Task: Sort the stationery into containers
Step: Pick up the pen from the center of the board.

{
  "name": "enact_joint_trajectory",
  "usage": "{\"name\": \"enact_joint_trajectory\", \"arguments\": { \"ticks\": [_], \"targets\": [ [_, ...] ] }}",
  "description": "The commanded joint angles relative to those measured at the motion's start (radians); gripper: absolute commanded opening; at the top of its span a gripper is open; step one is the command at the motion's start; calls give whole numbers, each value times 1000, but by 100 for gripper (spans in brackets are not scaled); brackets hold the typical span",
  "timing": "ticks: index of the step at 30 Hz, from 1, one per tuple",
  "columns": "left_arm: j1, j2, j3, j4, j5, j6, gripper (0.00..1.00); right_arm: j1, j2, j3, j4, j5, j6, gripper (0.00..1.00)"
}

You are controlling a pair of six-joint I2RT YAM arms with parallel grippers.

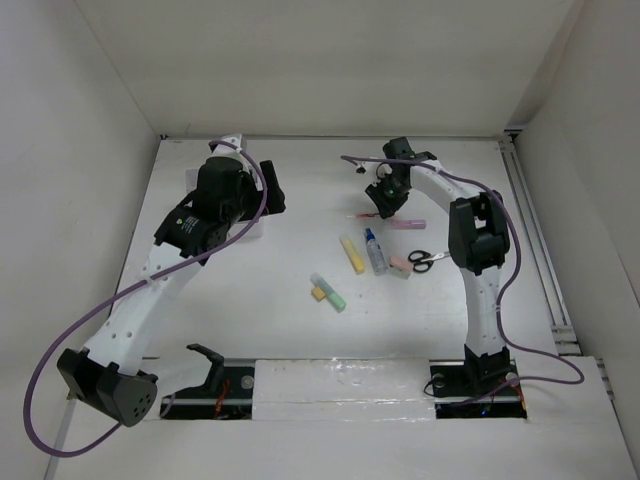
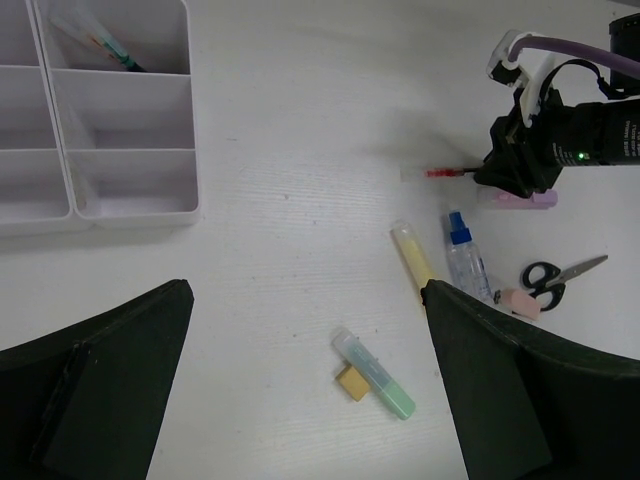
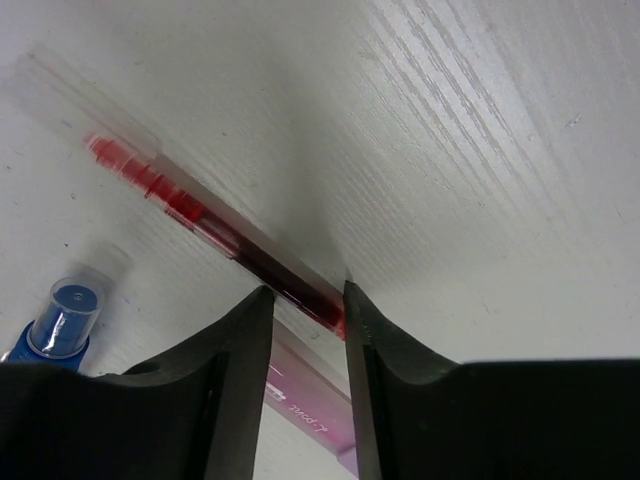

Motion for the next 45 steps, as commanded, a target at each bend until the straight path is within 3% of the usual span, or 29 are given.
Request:
{"name": "enact_joint_trajectory", "arguments": {
  "ticks": [1,7,13,16,23,29,33,35,38,45],
  "targets": [
    [5,-29,48,13,9,20,100,11,17,33,-48,-11,1,37],
    [5,-29,48,13,9,20,100,20,17,42,-57,-11,1,27],
    [5,-29,29,13,-11,9,100,20,26,42,-31,-46,11,0],
    [5,-29,29,13,-22,-2,100,11,37,33,35,-98,68,0],
    [5,-29,29,22,-20,-36,100,-39,-158,-148,370,-163,306,0],
    [5,-29,29,67,44,-95,100,-27,-235,-93,331,-177,369,0],
    [5,-79,-31,238,184,-160,100,-7,-308,-111,340,-212,474,0],
    [5,-90,-72,363,236,-194,100,-7,-391,-205,401,-273,603,0],
    [5,-75,-97,485,276,-223,100,37,-527,-367,556,-418,707,0],
    [5,5,-126,620,354,-241,100,259,-755,-553,737,-355,823,0]
  ]
}}
